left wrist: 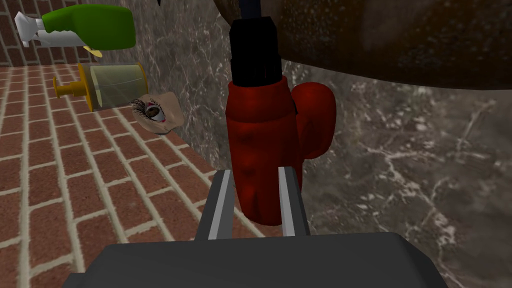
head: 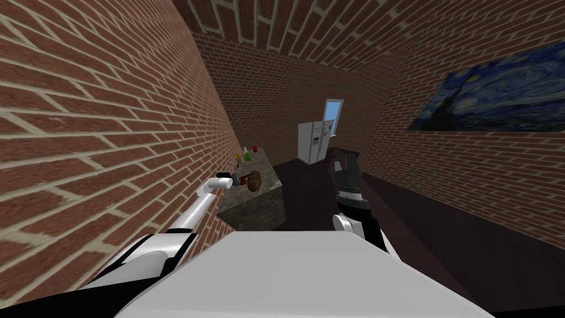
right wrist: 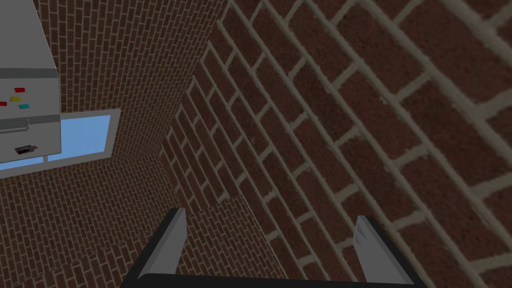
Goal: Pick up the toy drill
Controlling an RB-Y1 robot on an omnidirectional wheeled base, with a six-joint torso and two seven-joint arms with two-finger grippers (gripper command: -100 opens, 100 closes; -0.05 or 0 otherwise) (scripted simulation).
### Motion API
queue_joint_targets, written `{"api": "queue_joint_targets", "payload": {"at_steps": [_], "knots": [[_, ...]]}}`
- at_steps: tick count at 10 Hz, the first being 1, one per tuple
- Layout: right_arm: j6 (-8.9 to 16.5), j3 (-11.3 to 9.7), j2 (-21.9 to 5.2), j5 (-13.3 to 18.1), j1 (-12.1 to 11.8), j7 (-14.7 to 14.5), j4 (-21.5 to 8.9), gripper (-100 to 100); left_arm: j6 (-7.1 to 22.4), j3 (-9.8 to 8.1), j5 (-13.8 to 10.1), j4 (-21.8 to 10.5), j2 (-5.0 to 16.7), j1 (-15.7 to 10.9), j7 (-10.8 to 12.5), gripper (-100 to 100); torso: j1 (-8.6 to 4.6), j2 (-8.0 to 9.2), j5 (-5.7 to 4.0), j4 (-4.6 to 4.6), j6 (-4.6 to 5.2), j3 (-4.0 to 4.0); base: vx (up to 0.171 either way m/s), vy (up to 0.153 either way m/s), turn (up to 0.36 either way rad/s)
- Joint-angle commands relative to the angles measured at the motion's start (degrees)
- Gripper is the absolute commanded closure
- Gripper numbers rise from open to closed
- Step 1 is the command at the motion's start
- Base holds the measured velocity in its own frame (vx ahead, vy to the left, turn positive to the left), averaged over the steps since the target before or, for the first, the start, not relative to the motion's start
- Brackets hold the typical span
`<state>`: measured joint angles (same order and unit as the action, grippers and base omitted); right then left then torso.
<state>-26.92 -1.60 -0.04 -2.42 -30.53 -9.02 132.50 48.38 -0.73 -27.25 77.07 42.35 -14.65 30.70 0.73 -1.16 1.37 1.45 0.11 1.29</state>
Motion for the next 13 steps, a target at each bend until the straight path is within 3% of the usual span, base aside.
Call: {"api": "queue_joint_targets", "payload": {"at_steps": [1, 2, 3, 5, 6, 7, 10, 11, 13], "knots": [[0.0, 0.0, 0.0, 0.0, 0.0, 0.0, 0.0, 0, 0.1, -0.27, -0.1, 2.8, 0.1, 0.5, 0.0, 100, 0.0, 0.0, 0.0, 0.0, 0.0, 0.0, 0.006, -0.005, 0.01], [0.0, 0.0, 0.0, 0.0, 0.0, 0.0, 0.0, 0, 2.8, -2.99, 1.5, 4.5, -0.7, 3.2, 0.2, 100, -0.09, 0.08, -0.04, -0.05, 0.07, -0.06, 0.055, -0.002, -0.042], [0.0, 0.0, 0.0, 0.0, 0.0, 0.0, 0.0, 0, 2.8, -3.87, 1.5, 6.1, -0.7, 4.8, 0.2, 100, -0.05, 0.01, -0.03, -0.02, -0.03, -0.02, 0.06, 0.008, 0.003], [0.0, 0.0, 0.0, 0.0, 0.0, 0.0, 0.0, 0, 2.8, -3.87, 1.5, 9.6, -0.7, 5.3, 0.2, 100, -0.01, 0.08, -0.05, -0.06, 0.01, -0.07, 0.015, 0.008, 0.014], [0.0, 0.0, 0.0, 0.0, 0.0, 0.0, 0.0, 0, 2.8, -3.87, 1.5, 9.6, -0.7, 5.3, 0.2, 100, -0.08, 0.13, -0.08, -0.1, 0.07, -0.11, -0.003, 0.002, -0.017], [0.0, 0.0, 0.0, 0.0, 0.0, 0.0, 0.0, 0, 5.5, -6.68, 3.0, 11.7, -1.4, 8.0, 0.5, 100, -0.12, 0.18, -0.09, -0.1, 0.05, -0.14, 0.052, 0.015, -0.027], [0.0, 0.0, 0.0, 0.0, 0.0, 0.0, 0.0, 0, 5.6, -7.47, 3.0, 16.5, -1.4, 10.1, 0.5, 100, -0.08, 0.12, -0.09, -0.1, 0.01, -0.11, 0.033, 0.002, 0.01], [0.0, 0.0, 0.0, 0.0, 0.0, 0.0, 0.0, 0, 8.3, -10.28, 4.5, 18.2, -2.2, 12.7, 0.8, 100, -0.14, 0.18, -0.12, -0.13, 0.07, -0.15, 0.04, 0.005, -0.043], [0.0, 0.0, 0.0, 0.0, 0.0, 0.0, 0.0, 0, 8.3, -11.07, 4.5, 21.4, -2.2, 14.8, 0.8, 100, -0.07, 0.1, -0.12, -0.11, -0.04, -0.11, 0.052, 0.006, 0.014]]}}
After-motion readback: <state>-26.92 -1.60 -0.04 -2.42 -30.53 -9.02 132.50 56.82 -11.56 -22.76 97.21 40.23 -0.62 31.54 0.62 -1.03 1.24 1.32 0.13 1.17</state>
